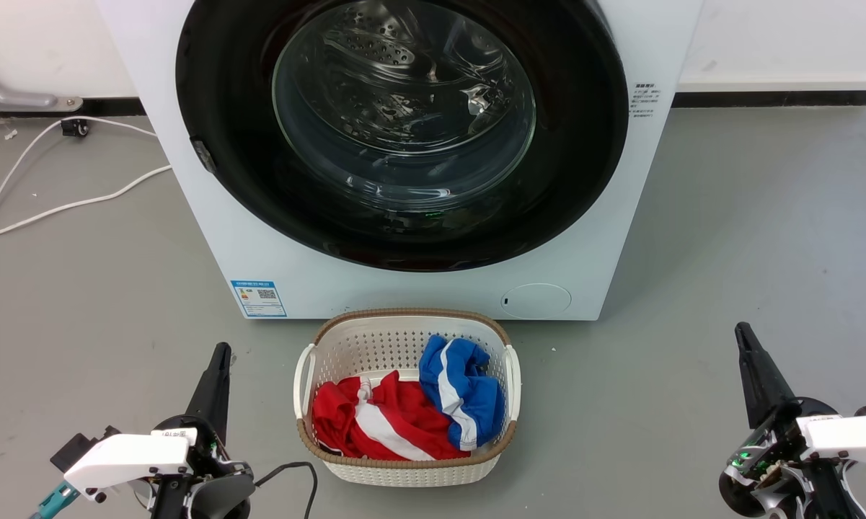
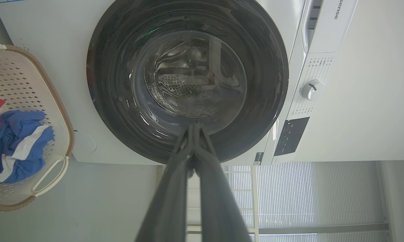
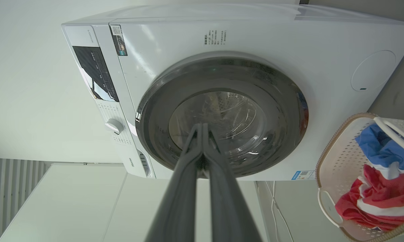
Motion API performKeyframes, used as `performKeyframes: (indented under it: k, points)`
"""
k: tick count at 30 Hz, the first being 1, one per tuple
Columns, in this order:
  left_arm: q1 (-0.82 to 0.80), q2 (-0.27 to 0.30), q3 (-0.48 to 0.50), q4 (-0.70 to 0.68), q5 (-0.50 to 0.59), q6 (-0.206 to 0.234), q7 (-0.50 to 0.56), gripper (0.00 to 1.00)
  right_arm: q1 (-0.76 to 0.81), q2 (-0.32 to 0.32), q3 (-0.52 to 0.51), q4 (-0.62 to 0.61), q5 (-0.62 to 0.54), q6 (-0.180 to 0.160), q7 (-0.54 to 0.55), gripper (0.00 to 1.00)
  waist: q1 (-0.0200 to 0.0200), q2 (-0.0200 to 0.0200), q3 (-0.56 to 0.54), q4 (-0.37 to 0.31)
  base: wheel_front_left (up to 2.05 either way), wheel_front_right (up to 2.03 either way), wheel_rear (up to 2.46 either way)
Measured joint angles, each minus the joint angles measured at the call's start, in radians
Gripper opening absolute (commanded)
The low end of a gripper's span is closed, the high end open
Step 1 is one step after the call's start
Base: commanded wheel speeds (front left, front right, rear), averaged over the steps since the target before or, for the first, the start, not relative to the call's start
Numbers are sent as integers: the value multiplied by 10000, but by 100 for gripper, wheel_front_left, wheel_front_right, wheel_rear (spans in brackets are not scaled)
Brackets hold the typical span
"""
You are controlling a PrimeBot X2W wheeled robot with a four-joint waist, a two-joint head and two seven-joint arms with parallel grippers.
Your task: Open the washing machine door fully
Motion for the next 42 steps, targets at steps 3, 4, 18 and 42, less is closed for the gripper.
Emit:
performKeyframes:
  k: [3, 4, 18, 42]
  points:
    - [-1, 0, 4, 0, 2, -2, 2, 0, 0, 4, -6, 2, -2, 0, 2, 0, 0, 0, 0, 0, 0, 0, 0]
    - [-1, -2, 6, 0, 6, 0, 2, 0, 0, 6, -6, 2, -8, 0, 2, 0, 0, 0, 0, 0, 0, 0, 0]
    - [21, -17, 12, 58, 56, 0, 25, 100, 28, 19, -19, 56, -23, -2, 31, 100, 0, 0, -1, 0, 0, 0, 0]
    - [321, 98, -825, -399, 1893, 12, -915, 100, 467, 35, 466, -272, -2372, -4, -901, 100, 0, 0, -21, 55, 0, 0, 0]
